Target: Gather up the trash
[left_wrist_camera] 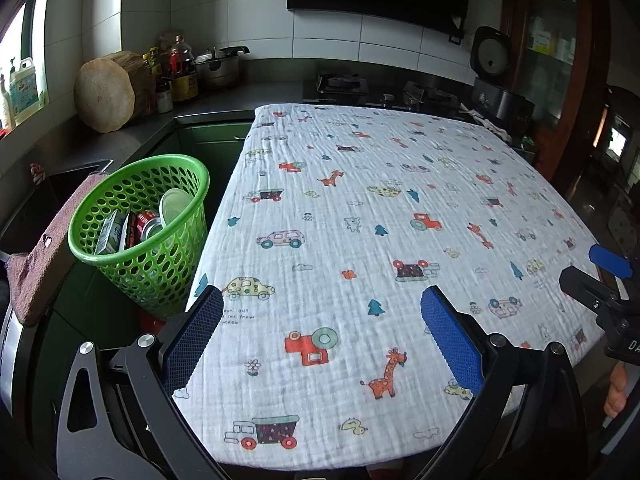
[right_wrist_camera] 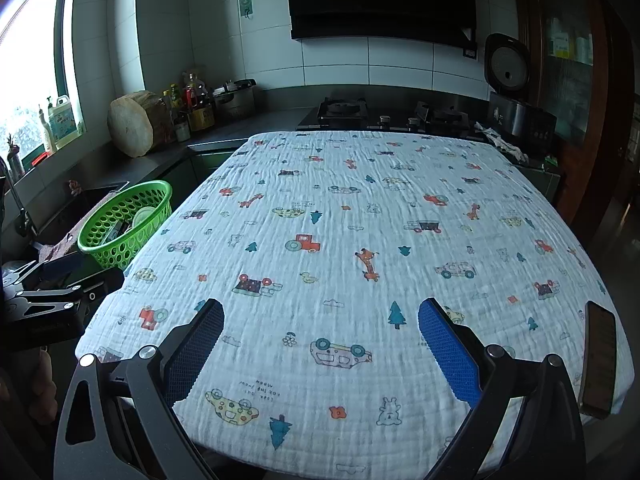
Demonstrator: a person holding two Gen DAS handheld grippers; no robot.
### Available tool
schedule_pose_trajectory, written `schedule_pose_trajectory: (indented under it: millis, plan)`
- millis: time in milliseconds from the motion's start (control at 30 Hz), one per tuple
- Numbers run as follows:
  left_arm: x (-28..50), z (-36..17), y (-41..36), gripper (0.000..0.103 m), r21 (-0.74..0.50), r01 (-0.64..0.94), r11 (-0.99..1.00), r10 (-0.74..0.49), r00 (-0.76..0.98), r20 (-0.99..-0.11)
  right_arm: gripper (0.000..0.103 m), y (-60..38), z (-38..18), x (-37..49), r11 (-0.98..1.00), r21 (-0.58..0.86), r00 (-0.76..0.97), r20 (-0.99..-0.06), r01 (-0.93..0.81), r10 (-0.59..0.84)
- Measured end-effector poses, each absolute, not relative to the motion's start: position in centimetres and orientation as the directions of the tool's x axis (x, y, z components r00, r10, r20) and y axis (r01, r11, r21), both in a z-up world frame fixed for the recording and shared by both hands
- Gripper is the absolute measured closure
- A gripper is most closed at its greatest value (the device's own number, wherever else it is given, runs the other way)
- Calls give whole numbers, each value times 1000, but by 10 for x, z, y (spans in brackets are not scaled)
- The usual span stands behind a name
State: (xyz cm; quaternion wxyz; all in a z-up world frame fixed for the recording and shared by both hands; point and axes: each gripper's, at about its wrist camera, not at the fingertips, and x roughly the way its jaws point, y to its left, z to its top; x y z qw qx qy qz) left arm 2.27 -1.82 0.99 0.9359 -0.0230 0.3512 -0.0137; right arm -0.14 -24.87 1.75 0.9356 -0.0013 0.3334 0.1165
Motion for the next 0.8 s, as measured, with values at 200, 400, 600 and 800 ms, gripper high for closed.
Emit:
schedule_pose_trajectory:
  millis: [200,400,600,800]
  plan:
    - [22,10,-17,5,-53,7,999,-40,753,-657,8,-248,17,-1,972,76,749,-625,-222,220]
    - [22,10,-17,5,-53,6,999,-40,754,-656,8,-247,16,0,972,76,748,-627,-220,219]
    - [22,10,-17,5,-54,6,999,-40,753,-657,8,-249,14,1,973,78,744,-632,-218,218]
    - [22,11,-18,5,-52,2,999,-36,757,-653,8,-250,13,2,974,78,746,-631,-215,215]
